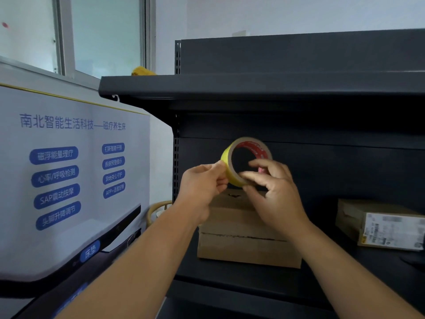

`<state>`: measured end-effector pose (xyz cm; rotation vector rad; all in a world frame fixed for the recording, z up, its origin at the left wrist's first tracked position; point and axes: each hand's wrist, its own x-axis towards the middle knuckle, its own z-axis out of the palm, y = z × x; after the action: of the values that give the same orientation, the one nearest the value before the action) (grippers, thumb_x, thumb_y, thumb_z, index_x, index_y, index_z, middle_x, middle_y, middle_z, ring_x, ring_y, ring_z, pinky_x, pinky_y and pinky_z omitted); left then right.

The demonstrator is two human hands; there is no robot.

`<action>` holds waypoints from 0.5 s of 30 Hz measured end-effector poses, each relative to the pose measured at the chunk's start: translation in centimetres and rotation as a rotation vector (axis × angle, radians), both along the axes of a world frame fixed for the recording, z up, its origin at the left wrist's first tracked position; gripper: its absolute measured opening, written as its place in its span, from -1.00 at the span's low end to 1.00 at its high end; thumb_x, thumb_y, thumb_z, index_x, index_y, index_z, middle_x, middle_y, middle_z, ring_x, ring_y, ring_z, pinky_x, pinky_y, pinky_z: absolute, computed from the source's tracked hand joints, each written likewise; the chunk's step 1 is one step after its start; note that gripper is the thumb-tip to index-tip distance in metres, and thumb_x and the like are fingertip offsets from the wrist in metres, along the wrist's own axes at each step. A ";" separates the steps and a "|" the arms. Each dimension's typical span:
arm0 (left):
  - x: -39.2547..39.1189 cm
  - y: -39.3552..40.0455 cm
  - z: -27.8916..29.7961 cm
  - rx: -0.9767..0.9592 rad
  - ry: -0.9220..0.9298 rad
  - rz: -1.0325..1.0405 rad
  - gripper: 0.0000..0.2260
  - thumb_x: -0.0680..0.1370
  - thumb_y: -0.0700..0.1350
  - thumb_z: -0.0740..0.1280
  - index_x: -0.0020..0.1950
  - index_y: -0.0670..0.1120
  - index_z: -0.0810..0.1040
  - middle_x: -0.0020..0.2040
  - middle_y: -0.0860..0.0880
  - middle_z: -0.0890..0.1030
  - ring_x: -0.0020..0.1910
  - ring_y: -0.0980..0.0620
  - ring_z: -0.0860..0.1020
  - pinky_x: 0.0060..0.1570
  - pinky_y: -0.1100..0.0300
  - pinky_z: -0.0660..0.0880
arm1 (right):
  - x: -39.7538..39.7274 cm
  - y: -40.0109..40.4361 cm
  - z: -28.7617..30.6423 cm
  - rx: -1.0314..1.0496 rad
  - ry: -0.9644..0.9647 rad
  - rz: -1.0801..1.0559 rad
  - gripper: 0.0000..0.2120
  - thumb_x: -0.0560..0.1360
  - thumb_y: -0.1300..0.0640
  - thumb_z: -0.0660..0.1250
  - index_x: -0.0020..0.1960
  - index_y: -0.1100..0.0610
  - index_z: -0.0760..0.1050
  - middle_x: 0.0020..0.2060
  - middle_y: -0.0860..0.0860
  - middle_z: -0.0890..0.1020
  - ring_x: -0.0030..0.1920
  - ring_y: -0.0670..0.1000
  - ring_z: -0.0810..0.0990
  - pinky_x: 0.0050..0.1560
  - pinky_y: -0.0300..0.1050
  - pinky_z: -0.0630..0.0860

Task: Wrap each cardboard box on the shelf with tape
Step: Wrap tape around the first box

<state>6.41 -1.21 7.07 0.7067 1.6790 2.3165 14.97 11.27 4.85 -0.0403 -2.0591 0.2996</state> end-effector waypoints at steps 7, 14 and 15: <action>-0.3 0.6 0.0 0.090 0.013 -0.015 -0.79 0.51 -0.25 0.38 0.12 -0.16 0.49 0.01 -0.13 0.58 0.02 -0.02 0.61 0.07 0.15 0.57 | -0.4 -0.3 0.4 -0.452 0.199 0.107 -0.54 0.43 0.15 0.44 0.23 -0.04 0.33 0.18 -0.10 0.27 0.12 -0.21 0.43 0.07 -0.41 0.39; -1.0 1.0 0.4 0.094 -0.065 -0.137 -0.63 0.52 -0.22 0.37 0.31 -0.27 0.45 0.07 -0.16 0.63 0.01 0.01 0.64 0.08 0.16 0.57 | -1.7 0.7 2.1 -1.119 -0.014 0.313 -0.79 0.56 0.21 0.26 0.19 0.17 0.44 -0.11 0.08 0.63 -0.14 0.02 0.65 -0.09 -0.07 0.62; -1.3 1.0 0.4 0.052 -0.077 -0.144 -0.67 0.52 -0.20 0.38 0.26 -0.28 0.49 0.04 -0.16 0.65 0.00 0.02 0.65 0.06 0.15 0.58 | -1.8 0.9 2.4 -1.121 -0.020 0.341 -0.85 0.58 0.22 0.22 0.14 0.17 0.46 -0.14 0.10 0.64 -0.19 0.03 0.66 -0.17 -0.10 0.63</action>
<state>5.14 -0.19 7.44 0.7140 1.4893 2.2639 13.14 12.15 7.26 -0.3697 -1.6636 1.6210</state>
